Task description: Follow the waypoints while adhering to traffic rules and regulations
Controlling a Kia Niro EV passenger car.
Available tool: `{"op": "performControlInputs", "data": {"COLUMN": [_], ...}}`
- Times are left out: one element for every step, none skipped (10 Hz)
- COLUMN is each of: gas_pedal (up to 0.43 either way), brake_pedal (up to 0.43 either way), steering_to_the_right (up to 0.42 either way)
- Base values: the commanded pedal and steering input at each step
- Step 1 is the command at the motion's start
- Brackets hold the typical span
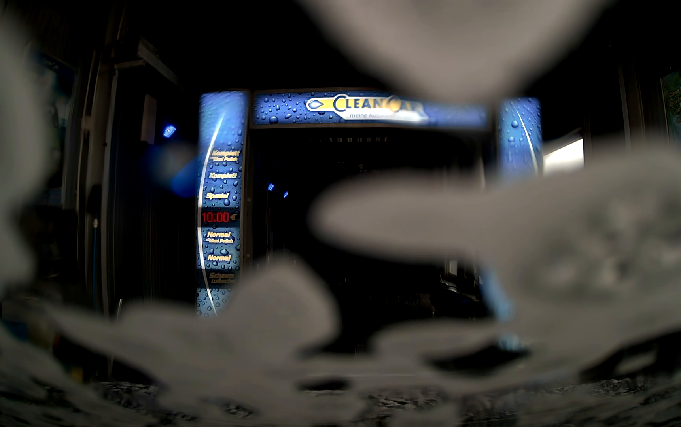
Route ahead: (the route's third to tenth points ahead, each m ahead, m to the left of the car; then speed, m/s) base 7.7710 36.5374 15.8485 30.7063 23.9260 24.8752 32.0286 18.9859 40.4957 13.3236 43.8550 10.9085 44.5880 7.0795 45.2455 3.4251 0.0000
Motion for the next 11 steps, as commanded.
{"op": "performControlInputs", "data": {"gas_pedal": [0.0, 0.0, 0.0, 0.0, 0.0, 0.0, 0.0, 0.0, 0.0, 0.0, 0.0], "brake_pedal": [0.0, 0.006, 0.0, 0.0, 0.006, 0.006, 0.0, 0.0, 0.0, 0.006, 0.0], "steering_to_the_right": [-0.014, -0.015, -0.014, -0.015, -0.014, -0.014, -0.014, -0.014, -0.014, -0.014, -0.014]}}
